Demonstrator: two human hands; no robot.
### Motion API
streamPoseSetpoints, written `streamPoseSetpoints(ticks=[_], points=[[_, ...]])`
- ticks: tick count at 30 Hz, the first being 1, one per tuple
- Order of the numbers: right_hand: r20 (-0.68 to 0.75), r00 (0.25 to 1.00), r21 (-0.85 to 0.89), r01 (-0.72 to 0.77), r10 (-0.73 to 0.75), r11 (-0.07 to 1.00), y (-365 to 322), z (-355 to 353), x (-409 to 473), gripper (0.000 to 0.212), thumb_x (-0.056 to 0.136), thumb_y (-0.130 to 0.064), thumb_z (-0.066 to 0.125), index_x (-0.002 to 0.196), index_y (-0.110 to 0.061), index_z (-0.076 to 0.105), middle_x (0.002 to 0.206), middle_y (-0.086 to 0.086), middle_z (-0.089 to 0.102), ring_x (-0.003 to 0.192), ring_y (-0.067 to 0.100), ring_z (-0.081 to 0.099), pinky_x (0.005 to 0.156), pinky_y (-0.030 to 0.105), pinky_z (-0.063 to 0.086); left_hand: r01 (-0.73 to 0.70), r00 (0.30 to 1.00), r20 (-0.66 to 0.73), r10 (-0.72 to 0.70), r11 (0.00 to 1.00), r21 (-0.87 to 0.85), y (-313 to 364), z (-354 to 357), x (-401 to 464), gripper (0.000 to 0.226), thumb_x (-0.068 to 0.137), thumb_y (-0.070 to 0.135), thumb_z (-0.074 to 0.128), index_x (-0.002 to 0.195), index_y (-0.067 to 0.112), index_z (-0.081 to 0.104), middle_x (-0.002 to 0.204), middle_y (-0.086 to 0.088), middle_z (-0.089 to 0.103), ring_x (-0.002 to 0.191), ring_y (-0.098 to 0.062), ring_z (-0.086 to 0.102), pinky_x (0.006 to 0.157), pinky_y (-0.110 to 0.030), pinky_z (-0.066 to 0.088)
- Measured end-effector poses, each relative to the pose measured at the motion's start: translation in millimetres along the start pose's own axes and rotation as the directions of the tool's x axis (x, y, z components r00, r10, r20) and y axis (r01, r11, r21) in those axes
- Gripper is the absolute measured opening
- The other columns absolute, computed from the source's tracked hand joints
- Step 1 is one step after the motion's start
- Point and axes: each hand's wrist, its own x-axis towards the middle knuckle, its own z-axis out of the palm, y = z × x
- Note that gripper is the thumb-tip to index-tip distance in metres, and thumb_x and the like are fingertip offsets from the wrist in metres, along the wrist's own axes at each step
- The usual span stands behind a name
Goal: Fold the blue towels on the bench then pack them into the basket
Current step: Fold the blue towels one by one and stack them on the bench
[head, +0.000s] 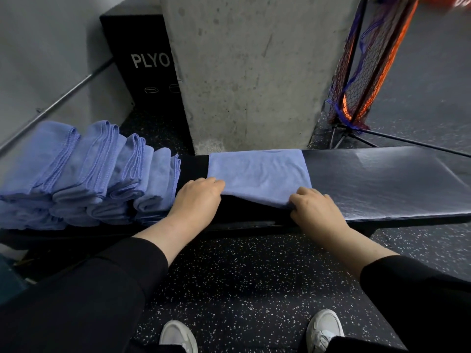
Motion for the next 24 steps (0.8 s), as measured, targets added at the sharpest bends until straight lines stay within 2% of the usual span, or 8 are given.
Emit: streamPoseSetpoints(ticks=[2, 5, 9, 13, 16, 19, 22, 24], points=[[-0.021, 0.999, 0.05, -0.042, 0.043, 0.998, 16.5, -3.8, -2.6, 0.01, 0.085, -0.018, 0.057, 0.094, -0.018, 0.062, 0.098, 0.001, 0.059, 0.095, 0.03, 0.059, 0.069, 0.036, 0.033, -0.016, 1.0, 0.018, 0.016, 1.0, 0.025, -6.0, 0.7, -3.7, 0.02, 0.083, -0.005, 0.052, 0.081, 0.015, 0.051, 0.08, 0.001, 0.052, 0.079, -0.024, 0.051, 0.064, -0.032, 0.025], [-0.037, 0.997, 0.165, -0.063, 0.07, 0.984, 35.7, -9.3, -7.4, 0.014, 0.084, -0.013, 0.06, 0.095, -0.017, 0.066, 0.097, 0.002, 0.063, 0.091, 0.032, 0.061, 0.071, 0.038, 0.044, -0.041, 0.999, 0.019, 0.041, 0.999, 0.011, -7.7, -0.7, -11.2, 0.036, 0.079, -0.008, 0.05, 0.068, 0.02, 0.03, 0.071, 0.005, 0.036, 0.072, -0.02, 0.043, 0.053, -0.033, 0.015], [-0.056, 0.995, 0.235, -0.071, 0.086, 0.969, 54.0, -13.3, -14.9, 0.017, 0.083, -0.007, 0.063, 0.094, -0.015, 0.072, 0.095, 0.003, 0.064, 0.092, 0.03, 0.06, 0.071, 0.039, 0.051, -0.055, 0.998, 0.044, 0.054, 0.998, 0.006, -7.8, -2.0, -19.6, 0.04, 0.076, -0.008, 0.051, 0.067, 0.02, 0.024, 0.074, 0.003, 0.037, 0.073, -0.015, 0.038, 0.053, -0.031, 0.017], [-0.07, 0.995, 0.205, -0.05, 0.065, 0.978, 67.3, -13.5, -22.4, 0.013, 0.085, -0.009, 0.068, 0.093, -0.015, 0.075, 0.093, 0.001, 0.063, 0.092, 0.028, 0.06, 0.067, 0.032, 0.042, -0.064, 0.991, 0.123, 0.056, 0.996, 0.063, -19.2, 0.1, -20.9, 0.036, 0.072, -0.008, 0.052, 0.064, 0.017, 0.028, 0.071, 0.002, 0.038, 0.069, -0.018, 0.04, 0.054, -0.032, 0.024], [-0.06, 0.998, 0.195, 0.012, 0.0, 0.981, 72.3, -20.3, -27.5, 0.014, 0.083, -0.009, 0.069, 0.09, -0.018, 0.077, 0.089, -0.002, 0.063, 0.088, 0.029, 0.061, 0.071, 0.036, 0.049, -0.11, 0.98, 0.161, 0.113, 0.993, -0.031, -25.7, -4.4, -23.1, 0.017, 0.077, 0.001, 0.049, 0.068, 0.014, 0.042, 0.073, -0.002, 0.048, 0.07, -0.023, 0.048, 0.06, -0.042, 0.044], [-0.011, 0.997, 0.28, 0.074, -0.074, 0.957, 71.7, -33.5, -35.2, 0.012, 0.077, -0.008, 0.071, 0.082, -0.018, 0.072, 0.094, -0.009, 0.065, 0.092, 0.023, 0.064, 0.078, 0.034, 0.051, -0.132, 0.975, 0.159, 0.157, 0.979, -0.155, -29.0, -10.4, -31.7, 0.009, 0.088, 0.014, 0.049, 0.083, 0.013, 0.056, 0.084, 0.0, 0.06, 0.08, -0.023, 0.058, 0.072, -0.047, 0.051], [0.09, 0.995, 0.377, 0.006, -0.043, 0.926, 68.0, -45.7, -45.7, 0.013, 0.079, -0.013, 0.068, 0.08, -0.026, 0.067, 0.1, -0.01, 0.073, 0.102, 0.014, 0.067, 0.088, 0.033, 0.052, -0.005, 0.966, 0.245, 0.078, 0.958, -0.286, -26.9, -22.5, -43.9, 0.012, 0.094, 0.024, 0.052, 0.095, 0.018, 0.062, 0.092, 0.003, 0.067, 0.087, -0.019, 0.061, 0.079, -0.044, 0.051], [0.146, 0.989, 0.426, -0.097, 0.038, 0.9, 67.5, -51.4, -50.3, 0.016, 0.084, -0.016, 0.064, 0.079, -0.031, 0.065, 0.084, -0.015, 0.072, 0.084, 0.013, 0.066, 0.079, 0.027, 0.052, 0.083, 0.953, 0.302, 0.029, 0.932, -0.352, -23.4, -30.3, -49.2, 0.011, 0.092, 0.023, 0.05, 0.087, 0.015, 0.056, 0.077, -0.002, 0.062, 0.07, -0.02, 0.054, 0.07, -0.046, 0.046]])
